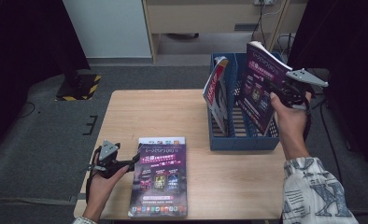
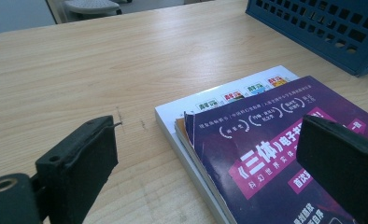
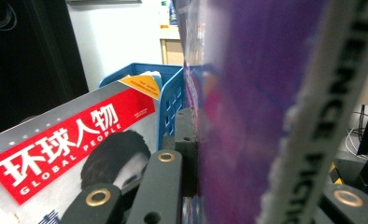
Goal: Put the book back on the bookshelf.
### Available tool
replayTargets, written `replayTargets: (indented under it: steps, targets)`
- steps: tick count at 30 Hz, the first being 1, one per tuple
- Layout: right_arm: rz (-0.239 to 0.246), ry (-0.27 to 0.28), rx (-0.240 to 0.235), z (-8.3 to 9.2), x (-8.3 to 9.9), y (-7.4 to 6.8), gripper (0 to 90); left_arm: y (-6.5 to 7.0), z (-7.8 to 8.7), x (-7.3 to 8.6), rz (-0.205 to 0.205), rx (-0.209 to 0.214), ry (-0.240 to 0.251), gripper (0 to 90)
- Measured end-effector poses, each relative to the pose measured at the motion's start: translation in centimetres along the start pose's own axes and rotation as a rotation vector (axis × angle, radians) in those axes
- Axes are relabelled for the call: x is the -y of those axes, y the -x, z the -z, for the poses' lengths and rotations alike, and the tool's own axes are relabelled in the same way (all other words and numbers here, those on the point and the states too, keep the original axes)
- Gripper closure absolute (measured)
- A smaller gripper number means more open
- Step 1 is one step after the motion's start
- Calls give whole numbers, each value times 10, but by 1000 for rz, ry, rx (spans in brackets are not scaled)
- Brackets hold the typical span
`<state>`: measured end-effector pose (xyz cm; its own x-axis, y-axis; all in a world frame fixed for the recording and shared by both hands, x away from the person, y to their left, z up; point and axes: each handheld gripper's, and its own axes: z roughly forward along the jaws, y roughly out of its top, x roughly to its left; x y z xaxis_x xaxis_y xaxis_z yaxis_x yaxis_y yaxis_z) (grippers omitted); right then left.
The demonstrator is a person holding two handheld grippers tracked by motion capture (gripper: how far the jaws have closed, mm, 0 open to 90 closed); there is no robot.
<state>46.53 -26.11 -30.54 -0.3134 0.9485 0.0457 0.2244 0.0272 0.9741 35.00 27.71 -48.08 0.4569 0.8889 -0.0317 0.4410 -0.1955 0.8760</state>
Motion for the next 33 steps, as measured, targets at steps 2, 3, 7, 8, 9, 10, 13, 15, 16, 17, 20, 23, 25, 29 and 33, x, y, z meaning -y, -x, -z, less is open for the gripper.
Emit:
replayTargets:
  steps: [2, 3, 7, 8, 9, 10, 13, 15, 16, 17, 20, 23, 25, 29, 33]
  targets:
    - [-2, -1, 10, -4, 2, -1, 829, 0, 0, 0, 0, 0, 1, 50]
    - [-6, 2, 18, -9, 3, -1, 829, 0, 1, 0, -1, 0, 1, 50]
    - [-15, 6, 20, -16, 6, -3, 829, 0, 0, 0, 0, 1, 2, 50]
    - [-15, 6, 20, -16, 6, -3, 829, 0, 0, 0, 0, 1, 2, 50]
    - [-16, 12, 18, -18, 6, -4, 830, 0, 0, 0, -1, 2, 2, 50]
    - [-16, 12, 18, -18, 6, -4, 830, 0, 0, 0, -1, 2, 2, 50]
    - [-23, 16, 29, -25, 7, -7, 829, 1, 0, 0, -7, 2, 0, 50]
    - [-24, 17, 31, -27, 7, -7, 829, 2, 0, 0, -9, 2, -1, 50]
    - [-26, 14, 35, -29, 8, -8, 830, 2, 0, 0, -10, 3, -1, 50]
    - [-30, 13, 39, -32, 10, -7, 829, 2, 0, 0, -11, 3, -1, 50]
    - [-36, 11, 44, -35, 12, -6, 829, 2, 0, 0, -9, 4, 0, 50]
    - [-46, 18, 47, -41, 16, -6, 829, 2, 0, 0, -9, 6, 0, 50]
    - [-47, 16, 51, -44, 17, -5, 829, 2, 0, 0, -8, 7, -2, 50]
    - [-44, 17, 57, -48, 22, -5, 829, 2, 0, 0, -9, 7, 0, 50]
    - [-56, 20, 56, -52, 28, -5, 829, 2, 0, 0, -8, 6, -2, 50]
